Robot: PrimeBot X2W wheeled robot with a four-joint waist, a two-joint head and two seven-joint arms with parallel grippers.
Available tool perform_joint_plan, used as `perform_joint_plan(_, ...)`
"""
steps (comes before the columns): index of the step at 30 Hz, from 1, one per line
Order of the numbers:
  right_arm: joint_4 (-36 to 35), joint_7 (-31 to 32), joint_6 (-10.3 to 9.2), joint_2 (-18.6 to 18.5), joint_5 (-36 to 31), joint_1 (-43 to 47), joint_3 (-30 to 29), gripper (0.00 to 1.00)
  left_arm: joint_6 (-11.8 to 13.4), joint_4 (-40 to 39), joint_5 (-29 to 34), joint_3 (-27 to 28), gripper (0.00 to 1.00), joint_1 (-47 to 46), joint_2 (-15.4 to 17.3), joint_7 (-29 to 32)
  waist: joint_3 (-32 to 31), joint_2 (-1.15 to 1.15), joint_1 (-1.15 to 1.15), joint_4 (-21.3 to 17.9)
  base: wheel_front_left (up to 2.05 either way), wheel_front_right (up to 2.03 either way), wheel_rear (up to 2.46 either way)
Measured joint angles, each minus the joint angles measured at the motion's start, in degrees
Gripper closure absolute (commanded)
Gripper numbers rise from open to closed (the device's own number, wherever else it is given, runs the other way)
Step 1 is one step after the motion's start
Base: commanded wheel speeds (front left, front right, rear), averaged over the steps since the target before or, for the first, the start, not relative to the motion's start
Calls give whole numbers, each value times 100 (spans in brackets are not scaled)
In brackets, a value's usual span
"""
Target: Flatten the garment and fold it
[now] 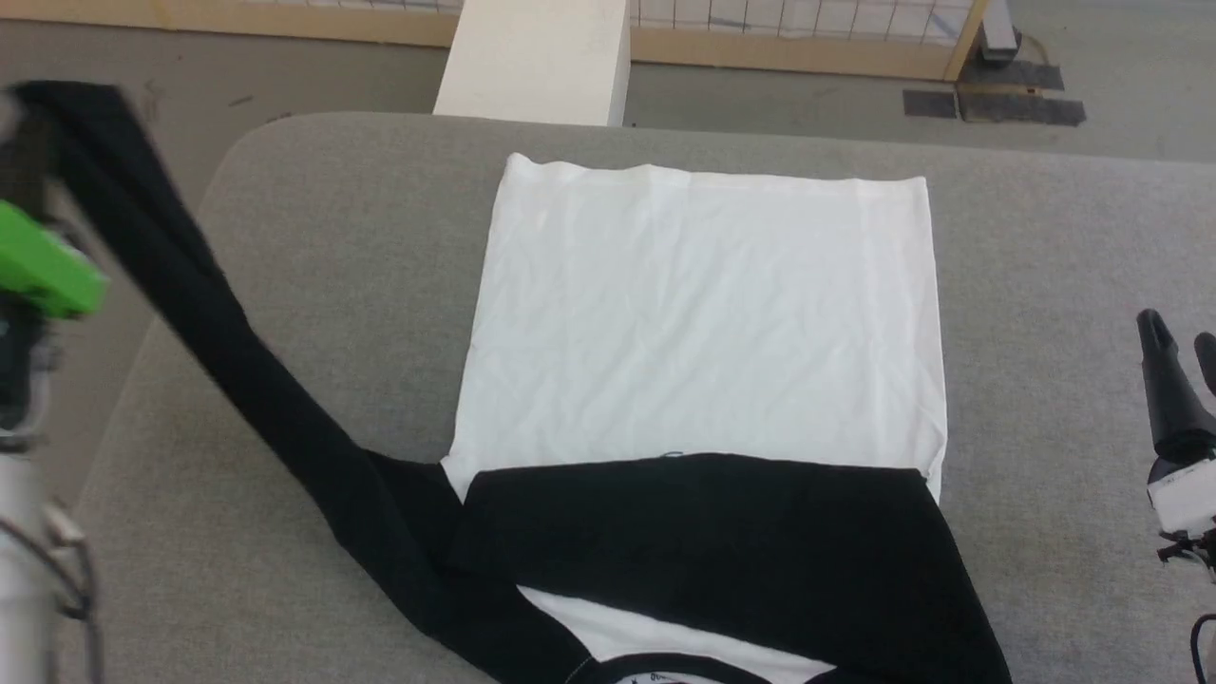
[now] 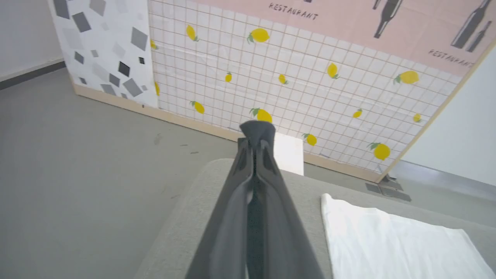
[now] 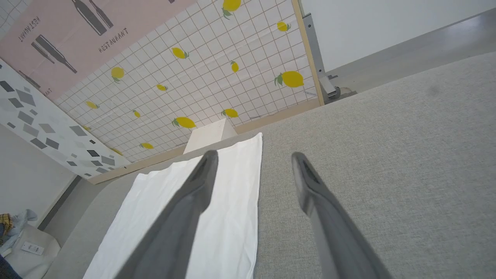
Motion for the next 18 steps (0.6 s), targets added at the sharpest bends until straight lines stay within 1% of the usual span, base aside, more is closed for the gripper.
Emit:
perform_joint_plan(3,59,-42,-1,0,11,75,-30,0,-29,-653,-27,-519,100,255,-493,81,-115,0,0,29,0,0,0)
perform_joint_plan(6,114,-49,-1,-1,54,118,-35,0,-21,-1306,38,-1240,100,474,-1125,218,-207,0,0,51,0,0,0)
perform_joint_plan(7,125,-51,-1,0,57,120,-27,0,-16,-1445,66,-1468,100,523,-1279,278,-221,0,0,46,0,0,0)
perform_joint_plan(9,132,-74,0,1,66,120,12,0,-18,-1679,69,-2013,100,622,-1705,396,-233,0,0,8,0,0,0)
perform_joint_plan(12,146,-96,-1,0,109,120,49,0,-42,-1688,123,-2757,100,683,-2156,512,-216,0,0,-81,0,0,0)
perform_joint_plan(13,148,-100,-1,0,116,119,65,0,-52,-1646,124,-2942,100,699,-2242,532,-208,0,0,-111,0,0,0)
perform_joint_plan(15,168,-143,-1,0,149,119,93,0,-60,-1438,149,-3485,100,717,-2377,572,-181,0,0,-191,0,0,0)
perform_joint_plan(18,233,-193,0,1,179,118,109,0,-102,-1042,170,-4170,100,743,-2462,583,-133,0,0,-312,0,0,0)
